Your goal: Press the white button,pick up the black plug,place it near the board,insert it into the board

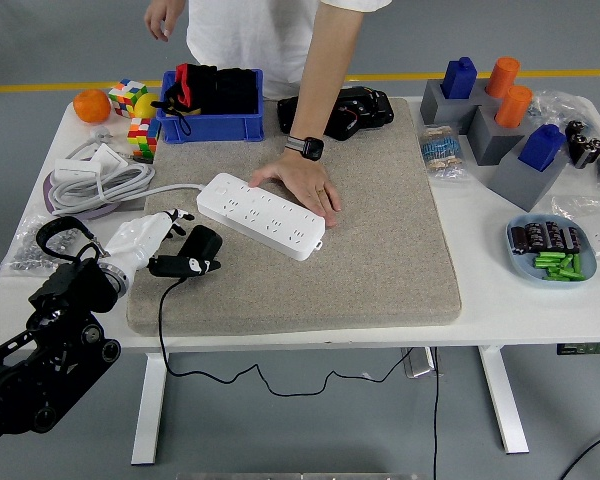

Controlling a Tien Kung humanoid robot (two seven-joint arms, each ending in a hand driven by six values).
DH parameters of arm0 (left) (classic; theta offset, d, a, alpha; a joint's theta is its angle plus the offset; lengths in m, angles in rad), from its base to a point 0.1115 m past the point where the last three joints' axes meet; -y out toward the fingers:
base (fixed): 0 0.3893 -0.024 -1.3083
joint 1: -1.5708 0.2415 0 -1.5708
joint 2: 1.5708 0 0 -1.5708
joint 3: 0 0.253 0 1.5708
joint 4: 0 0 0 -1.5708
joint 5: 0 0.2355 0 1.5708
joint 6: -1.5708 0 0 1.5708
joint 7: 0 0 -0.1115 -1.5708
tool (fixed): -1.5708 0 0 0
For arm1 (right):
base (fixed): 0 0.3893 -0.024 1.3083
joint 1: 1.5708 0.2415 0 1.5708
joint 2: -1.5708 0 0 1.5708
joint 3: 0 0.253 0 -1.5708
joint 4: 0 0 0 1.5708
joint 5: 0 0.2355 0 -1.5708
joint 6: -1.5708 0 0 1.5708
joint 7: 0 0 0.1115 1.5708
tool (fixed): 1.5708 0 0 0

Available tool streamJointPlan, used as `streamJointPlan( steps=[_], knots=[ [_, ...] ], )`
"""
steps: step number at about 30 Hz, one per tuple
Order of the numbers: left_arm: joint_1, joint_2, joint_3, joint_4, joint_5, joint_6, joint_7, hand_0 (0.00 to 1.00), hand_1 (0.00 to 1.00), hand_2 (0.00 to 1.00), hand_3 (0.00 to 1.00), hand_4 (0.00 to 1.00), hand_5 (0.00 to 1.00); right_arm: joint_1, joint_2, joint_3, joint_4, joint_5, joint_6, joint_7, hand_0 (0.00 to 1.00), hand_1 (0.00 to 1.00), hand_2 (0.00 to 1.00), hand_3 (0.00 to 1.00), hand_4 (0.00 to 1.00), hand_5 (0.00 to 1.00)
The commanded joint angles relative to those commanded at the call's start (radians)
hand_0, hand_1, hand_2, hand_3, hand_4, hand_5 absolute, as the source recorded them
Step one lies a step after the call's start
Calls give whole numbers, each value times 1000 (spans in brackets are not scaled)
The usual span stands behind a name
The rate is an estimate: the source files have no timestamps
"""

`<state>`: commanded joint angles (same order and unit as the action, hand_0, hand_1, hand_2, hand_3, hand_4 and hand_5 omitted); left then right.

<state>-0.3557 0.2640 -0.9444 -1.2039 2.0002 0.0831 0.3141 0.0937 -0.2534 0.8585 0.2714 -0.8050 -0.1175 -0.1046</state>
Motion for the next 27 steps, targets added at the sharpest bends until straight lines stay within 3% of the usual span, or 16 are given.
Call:
streamJointPlan(
  steps=[6,10,11,16,17,22,23,27],
  knots=[
    [-13,-7,9,6,-3,37,-13,495,619,635,815,995,513,2,-2,0,0,0,0,0,822,656,655,639,756,497],
    [-23,-11,19,26,-15,37,-5,495,619,635,815,995,513,3,-1,3,0,-1,0,0,822,656,655,639,756,497],
    [-25,-13,20,32,-15,36,-3,348,499,540,718,866,360,3,-1,7,0,-3,0,0,823,656,655,639,757,498],
    [-36,-14,29,50,-6,33,4,348,499,540,718,866,360,4,-2,11,-1,-5,0,0,823,656,655,639,757,498],
    [-39,-14,30,53,-7,33,3,281,422,450,625,813,221,4,-2,11,-1,-4,0,1,823,655,655,639,756,496],
    [-43,-16,31,55,-3,50,-9,281,422,450,625,813,221,3,-1,7,-1,-2,-1,1,823,655,655,639,756,496],
    [-44,-16,33,59,-6,57,-12,253,354,412,594,751,102,2,-1,5,-1,-2,0,1,823,656,655,638,757,496],
    [-44,-18,37,65,-11,70,-17,253,354,412,594,751,102,2,-1,2,0,-1,0,1,823,656,655,638,757,496]
  ],
)
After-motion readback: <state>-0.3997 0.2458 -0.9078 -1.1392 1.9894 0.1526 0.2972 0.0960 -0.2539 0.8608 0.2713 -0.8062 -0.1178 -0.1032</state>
